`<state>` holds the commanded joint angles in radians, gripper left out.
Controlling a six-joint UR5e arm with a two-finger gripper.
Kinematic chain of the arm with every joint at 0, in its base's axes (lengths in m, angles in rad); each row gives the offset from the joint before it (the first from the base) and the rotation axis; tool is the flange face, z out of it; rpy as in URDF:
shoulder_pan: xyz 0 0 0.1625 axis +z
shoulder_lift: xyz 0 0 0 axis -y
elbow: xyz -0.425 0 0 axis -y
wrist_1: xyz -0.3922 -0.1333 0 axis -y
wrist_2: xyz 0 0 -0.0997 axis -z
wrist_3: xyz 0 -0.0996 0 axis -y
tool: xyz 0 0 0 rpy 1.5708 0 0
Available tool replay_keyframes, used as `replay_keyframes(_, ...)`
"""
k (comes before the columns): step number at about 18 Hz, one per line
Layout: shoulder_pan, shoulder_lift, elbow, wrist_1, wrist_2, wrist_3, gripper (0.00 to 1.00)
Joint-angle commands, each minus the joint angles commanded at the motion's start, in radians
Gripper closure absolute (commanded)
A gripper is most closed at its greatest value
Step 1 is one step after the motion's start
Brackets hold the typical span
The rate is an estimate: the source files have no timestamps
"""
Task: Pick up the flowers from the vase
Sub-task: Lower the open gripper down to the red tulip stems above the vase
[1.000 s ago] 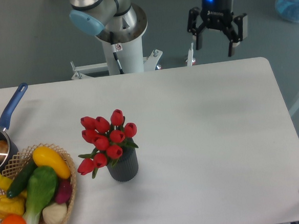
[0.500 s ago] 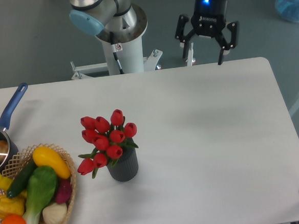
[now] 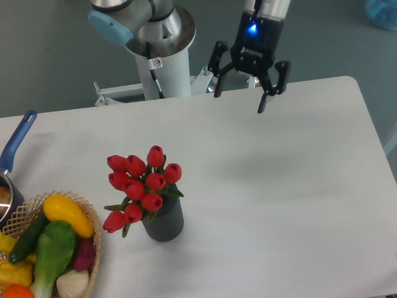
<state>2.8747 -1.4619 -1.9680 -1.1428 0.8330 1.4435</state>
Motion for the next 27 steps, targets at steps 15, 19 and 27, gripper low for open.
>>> replay_keyframes(15,-0.098,-0.133,0.005,0.075,-0.112,-0.011,0.00)
replay_keyframes(19,-0.127,-0.167,0.006,0.097,-0.129,-0.034,0.00)
replay_keyframes(27,-0.184,-0.238,0.051,0.216,-0.172,-0.190,0.00)
